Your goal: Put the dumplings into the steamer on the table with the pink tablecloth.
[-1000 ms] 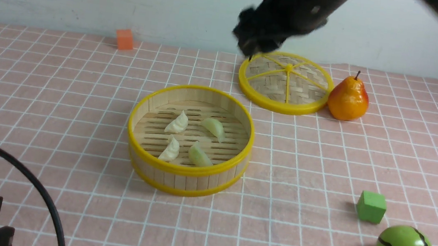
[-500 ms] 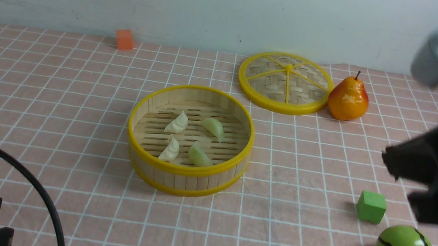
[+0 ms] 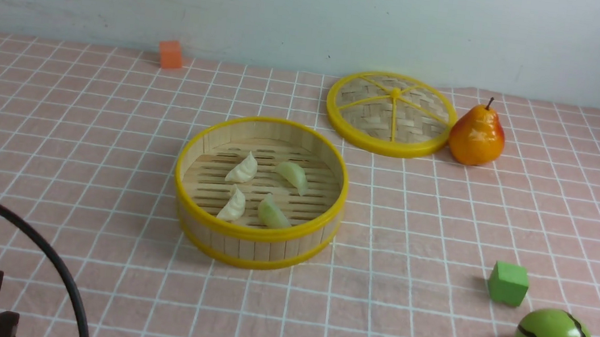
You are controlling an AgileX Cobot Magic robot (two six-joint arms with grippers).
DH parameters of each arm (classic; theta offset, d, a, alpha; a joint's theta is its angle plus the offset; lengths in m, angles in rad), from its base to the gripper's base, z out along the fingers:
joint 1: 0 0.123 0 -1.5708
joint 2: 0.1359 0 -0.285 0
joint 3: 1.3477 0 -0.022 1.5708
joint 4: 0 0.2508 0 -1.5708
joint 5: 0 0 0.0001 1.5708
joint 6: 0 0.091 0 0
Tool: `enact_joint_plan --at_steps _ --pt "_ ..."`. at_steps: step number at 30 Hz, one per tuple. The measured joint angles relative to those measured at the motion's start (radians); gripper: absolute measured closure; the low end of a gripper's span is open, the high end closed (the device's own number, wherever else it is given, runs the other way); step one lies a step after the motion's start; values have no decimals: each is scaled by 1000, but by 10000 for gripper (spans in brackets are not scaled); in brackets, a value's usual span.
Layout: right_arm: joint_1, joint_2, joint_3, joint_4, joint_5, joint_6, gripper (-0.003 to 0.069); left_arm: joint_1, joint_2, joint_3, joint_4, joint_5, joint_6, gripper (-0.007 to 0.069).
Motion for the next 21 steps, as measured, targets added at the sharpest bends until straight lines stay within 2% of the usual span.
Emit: enact_joint_plan --at_steps 2,5,6,7,10,13,21 --pt "-61 -81 64 14 -35 -1 671 0 0 0 0 2 0 586" --pt "-211 -99 88 88 -47 6 670 0 0 2 0 5 0 587" --pt "-222 -99 88 94 -45 11 670 0 0 2 1 7 0 587" --pt "-295 -99 88 102 -43 25 670 0 0 2 3 12 0 585" --pt "-419 -100 88 80 10 54 670 0 0 2 3 13 0 584" --pt "-454 -100 88 70 82 72 670 0 0 2 3 16 0 578" --pt "-461 -101 84 32 272 96 669 0 0 2 3 16 0 566"
